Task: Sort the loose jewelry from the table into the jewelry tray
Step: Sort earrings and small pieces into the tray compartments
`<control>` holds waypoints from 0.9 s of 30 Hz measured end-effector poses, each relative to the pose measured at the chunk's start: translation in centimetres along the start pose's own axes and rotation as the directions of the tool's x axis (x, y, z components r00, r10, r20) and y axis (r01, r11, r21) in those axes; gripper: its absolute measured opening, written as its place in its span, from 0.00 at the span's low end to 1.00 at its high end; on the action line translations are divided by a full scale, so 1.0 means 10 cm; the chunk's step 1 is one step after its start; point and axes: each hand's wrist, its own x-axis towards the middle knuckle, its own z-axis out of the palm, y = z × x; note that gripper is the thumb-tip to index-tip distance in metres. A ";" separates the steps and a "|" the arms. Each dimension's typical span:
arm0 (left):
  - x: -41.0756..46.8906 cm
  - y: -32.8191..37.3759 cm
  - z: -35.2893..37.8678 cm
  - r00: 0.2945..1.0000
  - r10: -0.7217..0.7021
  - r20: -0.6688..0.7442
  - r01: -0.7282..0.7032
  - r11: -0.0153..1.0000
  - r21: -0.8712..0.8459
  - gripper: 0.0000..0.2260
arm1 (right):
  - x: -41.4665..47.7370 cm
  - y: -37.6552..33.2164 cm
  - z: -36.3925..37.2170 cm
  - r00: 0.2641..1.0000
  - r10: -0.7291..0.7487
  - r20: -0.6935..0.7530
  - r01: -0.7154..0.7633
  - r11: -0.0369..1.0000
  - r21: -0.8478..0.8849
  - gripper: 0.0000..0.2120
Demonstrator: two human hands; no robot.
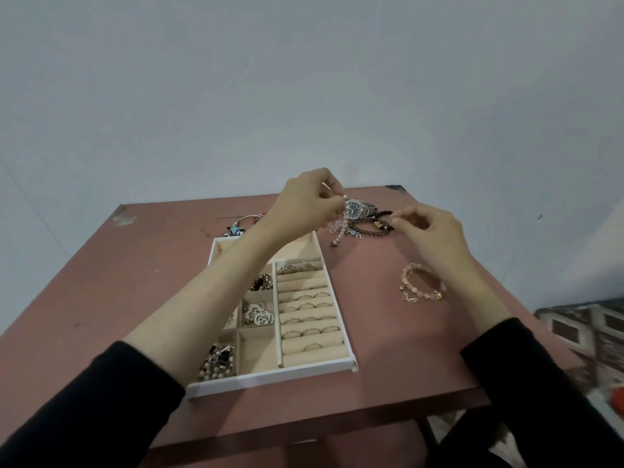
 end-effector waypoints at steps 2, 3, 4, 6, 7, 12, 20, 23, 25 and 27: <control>-0.04 0.07 -0.02 1.000 -0.005 0.006 0.006 0.997 -0.071 0.03 | 0.00 0.02 -0.10 0.996 0.025 0.081 -0.017 0.996 -0.092 0.06; -0.05 0.10 -0.02 1.000 -0.005 0.004 0.005 0.994 -0.109 0.03 | 0.00 0.03 -0.15 0.991 0.044 0.126 -0.027 0.991 -0.132 0.06; -0.06 0.12 -0.02 1.000 -0.006 0.005 0.006 0.988 -0.154 0.04 | 0.00 0.05 -0.21 0.982 0.064 0.175 -0.035 0.986 -0.164 0.07; -0.08 0.18 -0.02 1.000 -0.013 0.016 0.016 0.970 -0.243 0.04 | 0.00 0.07 -0.32 0.953 0.098 0.287 -0.027 0.970 -0.242 0.08; -0.10 0.21 -0.02 1.000 -0.018 0.025 0.025 0.960 -0.279 0.03 | 0.02 0.09 -0.37 0.935 0.117 0.335 -0.010 0.953 -0.303 0.08; -0.19 0.40 -0.03 0.997 -0.031 0.070 0.055 0.923 -0.381 0.02 | 0.05 0.10 -0.50 0.865 0.246 0.437 0.028 0.847 -0.531 0.06; -0.32 0.51 -0.19 1.000 0.019 0.023 -0.008 0.917 -0.399 0.03 | -0.04 0.08 -0.43 0.913 0.160 0.376 -0.005 0.925 -0.380 0.05; -0.40 0.51 -0.31 1.000 0.021 -0.020 -0.026 0.929 -0.370 0.03 | -0.07 -0.07 -0.40 0.926 0.118 0.359 -0.048 0.979 -0.198 0.07; -0.47 0.50 -0.39 0.999 0.024 -0.044 -0.038 0.935 -0.351 0.02 | -0.08 -0.20 -0.34 0.933 0.085 0.349 -0.071 0.996 -0.054 0.07; -0.55 0.48 -0.48 0.998 0.023 -0.062 -0.043 0.943 -0.330 0.03 | -0.10 -0.35 -0.26 0.944 0.037 0.329 -0.070 0.994 0.089 0.06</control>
